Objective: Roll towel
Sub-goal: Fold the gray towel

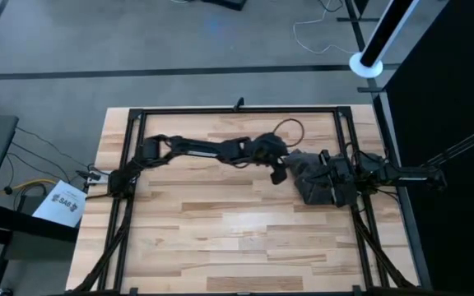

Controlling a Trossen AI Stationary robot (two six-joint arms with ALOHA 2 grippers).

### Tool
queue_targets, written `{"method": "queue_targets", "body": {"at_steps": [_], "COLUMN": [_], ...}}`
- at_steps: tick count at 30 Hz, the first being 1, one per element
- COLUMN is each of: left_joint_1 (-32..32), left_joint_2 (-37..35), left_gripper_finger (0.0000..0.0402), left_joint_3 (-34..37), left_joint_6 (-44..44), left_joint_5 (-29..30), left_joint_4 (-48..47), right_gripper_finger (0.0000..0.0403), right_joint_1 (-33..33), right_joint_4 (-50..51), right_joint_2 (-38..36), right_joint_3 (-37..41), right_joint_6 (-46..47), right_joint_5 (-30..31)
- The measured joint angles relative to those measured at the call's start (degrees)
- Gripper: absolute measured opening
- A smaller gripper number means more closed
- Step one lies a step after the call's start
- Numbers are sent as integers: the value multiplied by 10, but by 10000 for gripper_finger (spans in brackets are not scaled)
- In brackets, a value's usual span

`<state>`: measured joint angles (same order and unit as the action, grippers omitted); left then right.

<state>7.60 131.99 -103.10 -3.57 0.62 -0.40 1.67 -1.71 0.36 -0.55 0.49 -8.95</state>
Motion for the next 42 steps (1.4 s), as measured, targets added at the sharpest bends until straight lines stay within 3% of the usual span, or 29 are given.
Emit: {"method": "queue_targets", "body": {"at_steps": [5,14,17,19,22,24,30,34,38,42], "left_joint_1": [0,-1,-3,-7,-12,-14,-37,-48,-57,-63], "left_joint_2": [69,145,153,152,129,95,-56,-110,-163,-176], "left_gripper_finger": [248,255,226,174,49,17,6,6,5,5], "left_joint_3": [-69,-111,-111,-112,-111,-110,-113,-109,-112,-110], "left_joint_6": [8,-18,-28,-29,-32,-36,120,181,197,178], "left_joint_5": [-2,-43,-42,-42,-60,-71,-51,-10,34,38], "left_joint_4": [-1,9,16,15,-26,-66,-231,-383,-486,-571], "right_gripper_finger": [0,0,0,0,0,0,0,0,0,0], "right_joint_1": [0,0,0,0,0,0,0,0,0,0], "right_joint_4": [0,0,0,0,0,0,0,0,0,0], "right_joint_2": [0,0,0,0,0,0,0,0,0,0], "right_joint_3": [0,0,0,0,0,0,0,0,0,0], "right_joint_6": [0,0,0,0,0,0,0,0,0,0], "right_joint_5": [0,0,0,0,0,0,0,0,0,0]}}
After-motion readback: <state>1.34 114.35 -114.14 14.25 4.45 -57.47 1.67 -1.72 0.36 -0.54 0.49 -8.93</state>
